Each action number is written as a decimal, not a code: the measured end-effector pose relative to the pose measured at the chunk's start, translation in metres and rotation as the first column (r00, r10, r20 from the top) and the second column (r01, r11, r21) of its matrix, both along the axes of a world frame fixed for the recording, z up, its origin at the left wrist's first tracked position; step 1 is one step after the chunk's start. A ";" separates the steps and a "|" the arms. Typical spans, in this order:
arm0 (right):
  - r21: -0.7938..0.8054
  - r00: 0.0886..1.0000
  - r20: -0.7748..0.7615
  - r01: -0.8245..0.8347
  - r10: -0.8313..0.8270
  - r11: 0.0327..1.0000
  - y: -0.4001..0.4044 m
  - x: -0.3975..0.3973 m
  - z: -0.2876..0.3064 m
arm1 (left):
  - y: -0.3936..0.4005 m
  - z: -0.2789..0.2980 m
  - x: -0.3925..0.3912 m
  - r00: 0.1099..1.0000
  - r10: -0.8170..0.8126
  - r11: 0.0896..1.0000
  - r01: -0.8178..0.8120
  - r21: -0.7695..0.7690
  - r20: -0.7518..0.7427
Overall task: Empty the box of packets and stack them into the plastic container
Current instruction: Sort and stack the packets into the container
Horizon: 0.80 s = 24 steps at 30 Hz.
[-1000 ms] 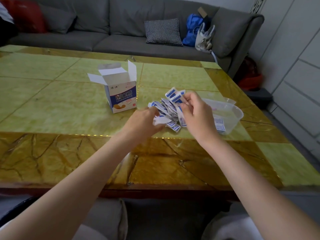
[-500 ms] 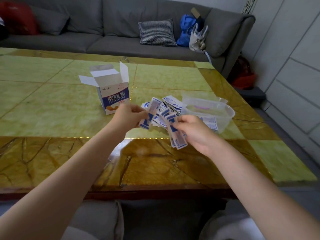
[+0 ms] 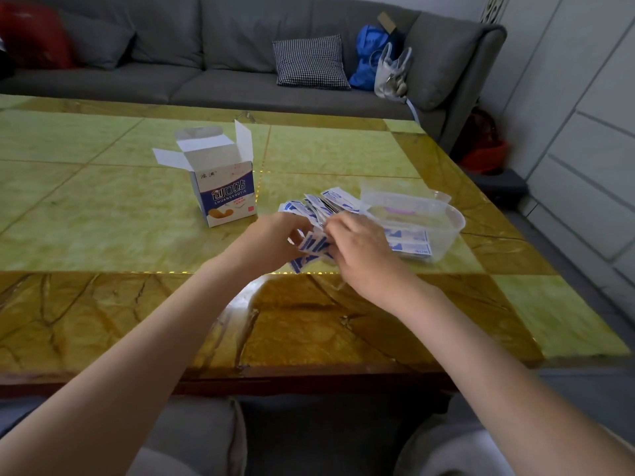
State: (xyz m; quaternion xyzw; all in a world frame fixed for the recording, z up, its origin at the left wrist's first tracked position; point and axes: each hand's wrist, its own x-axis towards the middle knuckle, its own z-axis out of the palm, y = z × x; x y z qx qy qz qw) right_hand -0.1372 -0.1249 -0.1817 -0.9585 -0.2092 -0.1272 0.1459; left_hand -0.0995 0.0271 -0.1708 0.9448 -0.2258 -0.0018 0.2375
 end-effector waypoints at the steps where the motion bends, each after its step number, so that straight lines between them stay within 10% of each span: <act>1: -0.036 0.999 -0.035 0.000 -0.001 0.999 -0.001 -0.001 -0.002 | 0.000 0.000 0.000 1.000 -0.021 1.000 0.020 0.012 0.020; 7: -0.170 1.000 -0.007 -0.007 0.006 0.985 -0.009 -0.002 -0.008 | 0.002 -0.005 0.002 0.997 0.030 0.999 -0.028 -0.032 0.077; 14: -0.221 0.999 -0.038 -0.024 0.016 0.975 -0.011 -0.001 -0.021 | 0.003 -0.009 -0.001 0.980 0.006 0.998 0.006 0.062 -0.199; 24: -0.043 0.982 -0.190 -0.025 0.016 0.999 -0.016 -0.005 -0.013 | -0.011 -0.012 -0.004 0.999 -0.022 0.998 0.024 0.061 -0.041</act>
